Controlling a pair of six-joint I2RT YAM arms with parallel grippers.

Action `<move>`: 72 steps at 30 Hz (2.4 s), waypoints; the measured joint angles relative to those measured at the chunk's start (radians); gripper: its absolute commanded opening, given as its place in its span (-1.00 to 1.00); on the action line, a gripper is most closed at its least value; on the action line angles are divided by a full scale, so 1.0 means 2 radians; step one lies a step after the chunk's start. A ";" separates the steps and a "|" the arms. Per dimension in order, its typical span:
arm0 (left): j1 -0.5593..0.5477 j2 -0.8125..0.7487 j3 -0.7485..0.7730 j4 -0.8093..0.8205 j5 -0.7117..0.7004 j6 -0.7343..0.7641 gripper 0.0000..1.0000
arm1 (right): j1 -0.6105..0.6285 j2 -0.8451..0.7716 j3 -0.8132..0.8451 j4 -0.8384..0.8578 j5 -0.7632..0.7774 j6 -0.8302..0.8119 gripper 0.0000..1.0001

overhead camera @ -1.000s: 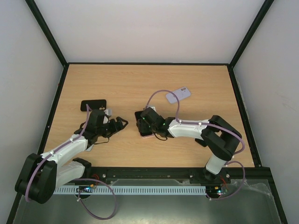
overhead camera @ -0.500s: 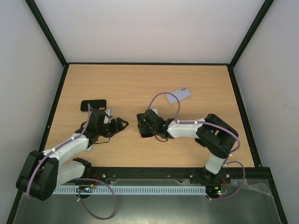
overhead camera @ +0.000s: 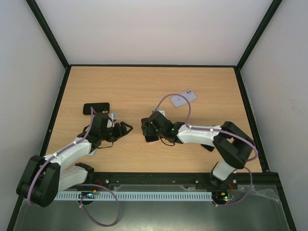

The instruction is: Put the phone into the phone case

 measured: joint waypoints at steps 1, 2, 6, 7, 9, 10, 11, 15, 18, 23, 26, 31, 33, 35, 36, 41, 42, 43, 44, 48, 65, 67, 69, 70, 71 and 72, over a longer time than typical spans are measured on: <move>0.000 0.000 0.000 0.000 0.000 0.000 0.42 | 0.000 -0.011 -0.003 -0.001 0.000 0.001 0.73; -0.001 0.000 0.000 0.000 0.000 0.000 0.42 | 0.000 -0.020 -0.005 -0.001 0.001 0.001 0.70; -0.002 0.002 0.001 0.000 0.001 0.002 0.43 | -0.004 -0.054 -0.015 -0.001 0.006 0.001 0.56; -0.002 0.005 0.003 0.000 0.002 0.004 0.43 | -0.006 -0.056 -0.017 -0.001 0.008 0.000 0.52; -0.003 0.013 0.011 -0.002 0.001 0.010 0.44 | -0.015 -0.057 -0.024 -0.001 0.009 -0.001 0.49; -0.003 0.015 0.015 -0.003 0.000 0.013 0.44 | -0.021 -0.056 -0.030 -0.001 0.006 0.000 0.47; -0.004 0.018 0.019 -0.004 0.000 0.015 0.44 | -0.029 -0.055 -0.037 0.000 0.003 0.000 0.45; -0.004 0.026 0.026 -0.002 -0.003 0.020 0.42 | -0.054 -0.052 -0.069 0.011 -0.013 0.002 0.34; -0.004 0.031 0.026 -0.003 -0.011 0.018 0.39 | -0.063 -0.045 -0.082 0.022 -0.022 0.004 0.32; -0.004 0.034 0.025 0.000 -0.015 0.009 0.33 | -0.064 -0.021 -0.089 0.068 -0.061 0.011 0.28; -0.004 0.037 0.025 0.002 -0.015 0.008 0.29 | -0.064 -0.007 -0.090 0.103 -0.091 0.017 0.21; -0.007 0.063 0.026 0.006 -0.017 0.013 0.12 | -0.064 0.012 -0.095 0.156 -0.135 0.030 0.07; -0.008 0.075 0.026 0.009 -0.017 0.013 0.07 | -0.064 0.014 -0.101 0.170 -0.147 0.036 0.02; -0.010 0.086 0.026 0.017 -0.017 0.012 0.02 | -0.064 0.016 -0.108 0.187 -0.162 0.046 -0.01; -0.012 0.092 0.026 0.023 -0.017 0.011 -0.01 | -0.064 0.016 -0.111 0.192 -0.166 0.048 -0.01; -0.029 0.124 0.029 0.039 -0.014 0.008 -0.21 | -0.064 0.016 -0.116 0.199 -0.167 0.051 -0.12; -0.034 0.131 0.033 0.041 -0.014 0.009 -0.25 | -0.064 0.016 -0.116 0.199 -0.166 0.051 -0.16; -0.039 0.140 0.038 0.044 -0.013 0.009 -0.28 | -0.064 0.016 -0.116 0.198 -0.163 0.051 -0.21; -0.043 0.148 0.044 0.048 -0.013 0.009 -0.31 | -0.065 0.016 -0.116 0.197 -0.160 0.051 -0.23; -0.053 0.168 0.061 0.067 -0.014 0.009 -0.43 | -0.067 0.016 -0.116 0.194 -0.149 0.052 -0.25; -0.065 0.217 0.094 0.097 -0.021 0.017 -0.87 | -0.089 0.017 -0.116 0.194 -0.139 0.047 -0.43; -0.070 0.219 0.098 0.097 -0.023 0.019 -0.93 | -0.089 0.022 -0.116 0.199 -0.146 0.047 -0.43; -0.075 0.222 0.102 0.098 -0.023 0.019 -0.95 | -0.089 0.026 -0.116 0.208 -0.152 0.047 -0.44; -0.076 0.223 0.104 0.098 -0.024 0.019 -0.95 | -0.089 0.029 -0.116 0.213 -0.155 0.047 -0.45; -0.079 0.225 0.105 0.099 -0.024 0.019 -0.95 | -0.089 0.031 -0.116 0.217 -0.158 0.047 -0.47; -0.081 0.226 0.107 0.100 -0.024 0.019 -0.95 | -0.089 0.034 -0.116 0.224 -0.162 0.047 -0.49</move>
